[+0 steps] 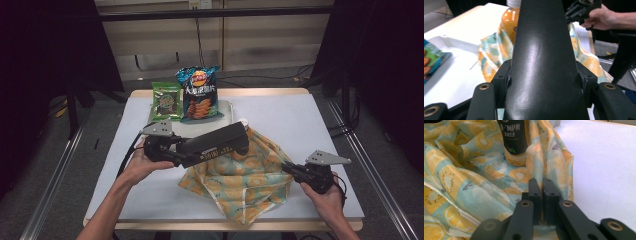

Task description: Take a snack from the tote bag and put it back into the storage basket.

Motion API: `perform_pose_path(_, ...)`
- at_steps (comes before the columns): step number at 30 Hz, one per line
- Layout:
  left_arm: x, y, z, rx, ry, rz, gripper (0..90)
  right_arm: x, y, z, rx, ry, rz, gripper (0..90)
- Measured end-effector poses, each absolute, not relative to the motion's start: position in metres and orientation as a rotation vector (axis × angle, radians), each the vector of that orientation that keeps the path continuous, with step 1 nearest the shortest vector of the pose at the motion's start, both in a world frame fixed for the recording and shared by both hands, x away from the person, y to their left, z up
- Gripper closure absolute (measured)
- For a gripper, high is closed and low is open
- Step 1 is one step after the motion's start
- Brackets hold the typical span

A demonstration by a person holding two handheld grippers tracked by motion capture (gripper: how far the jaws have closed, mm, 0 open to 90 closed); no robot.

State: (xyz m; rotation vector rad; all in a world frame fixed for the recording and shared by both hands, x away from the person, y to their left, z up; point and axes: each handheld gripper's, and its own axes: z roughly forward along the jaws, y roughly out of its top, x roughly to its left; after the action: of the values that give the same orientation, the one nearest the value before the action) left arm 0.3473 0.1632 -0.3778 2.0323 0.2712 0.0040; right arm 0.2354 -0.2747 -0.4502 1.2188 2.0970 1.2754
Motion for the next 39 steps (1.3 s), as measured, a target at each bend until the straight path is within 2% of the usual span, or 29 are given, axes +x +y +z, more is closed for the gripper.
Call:
perform_pose_path(3, 0.350, 0.168, -0.376, 2.046, 0.265, 0.014, 43.2, 0.235, -0.276, -0.449, 1.200, 2.089, 1.293, 76.7)
perform_pose_path(4, 0.351, 0.170, -0.376, 2.052, 0.267, 0.021, 43.2, 0.234, -0.276, -0.449, 1.205, 2.077, 1.302, 69.6)
perform_pose_path(10, 0.357, 0.176, -0.375, 2.055, 0.276, 0.043, 43.2, 0.233, -0.277, -0.445, 1.208, 2.046, 1.334, 56.8)
perform_pose_path(16, 0.369, 0.186, -0.373, 2.055, 0.321, 0.069, 43.2, 0.231, -0.277, -0.442, 1.204, 2.021, 1.367, 38.9)
perform_pose_path(28, 0.408, 0.190, -0.373, 2.075, 0.398, 0.106, 43.1, 0.231, -0.276, -0.442, 1.192, 2.033, 1.393, 28.5)
perform_pose_path(39, 0.437, 0.186, -0.381, 2.132, 0.453, 0.137, 43.1, 0.231, -0.278, -0.443, 1.193, 2.036, 1.398, 27.0)
